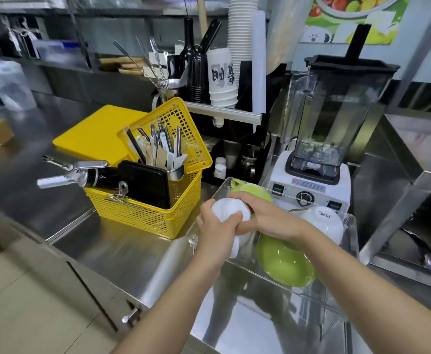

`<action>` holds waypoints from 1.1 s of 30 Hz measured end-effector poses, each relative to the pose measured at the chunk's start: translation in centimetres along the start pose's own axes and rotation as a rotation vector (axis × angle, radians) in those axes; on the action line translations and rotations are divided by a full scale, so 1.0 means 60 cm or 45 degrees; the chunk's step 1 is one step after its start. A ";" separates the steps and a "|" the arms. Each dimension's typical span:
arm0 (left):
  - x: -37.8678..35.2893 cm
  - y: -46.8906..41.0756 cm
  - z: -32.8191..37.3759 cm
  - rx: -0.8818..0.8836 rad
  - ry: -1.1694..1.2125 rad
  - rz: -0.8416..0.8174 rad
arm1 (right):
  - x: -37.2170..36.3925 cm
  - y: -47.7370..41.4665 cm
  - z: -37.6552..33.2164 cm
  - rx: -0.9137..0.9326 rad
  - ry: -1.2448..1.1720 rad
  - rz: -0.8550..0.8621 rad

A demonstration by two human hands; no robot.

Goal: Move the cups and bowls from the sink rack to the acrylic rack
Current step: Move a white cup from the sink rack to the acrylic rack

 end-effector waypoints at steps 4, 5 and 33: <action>-0.004 -0.006 -0.002 -0.003 -0.079 0.012 | 0.006 -0.007 -0.006 -0.012 0.089 -0.036; -0.005 -0.007 -0.005 -0.016 -0.088 0.031 | 0.006 -0.007 -0.008 -0.007 0.089 -0.053; -0.020 -0.014 -0.024 0.098 -0.086 0.177 | 0.000 -0.036 0.007 0.079 0.271 -0.137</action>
Point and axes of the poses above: each hand's wrist, its own y-axis away from the middle knuckle, its own x-axis out of the back of the hand, z = x × y, the point moved 1 cm from there along -y, towards the middle knuckle, and after that the axes turned 3 degrees about z, right-handed, at the moved point
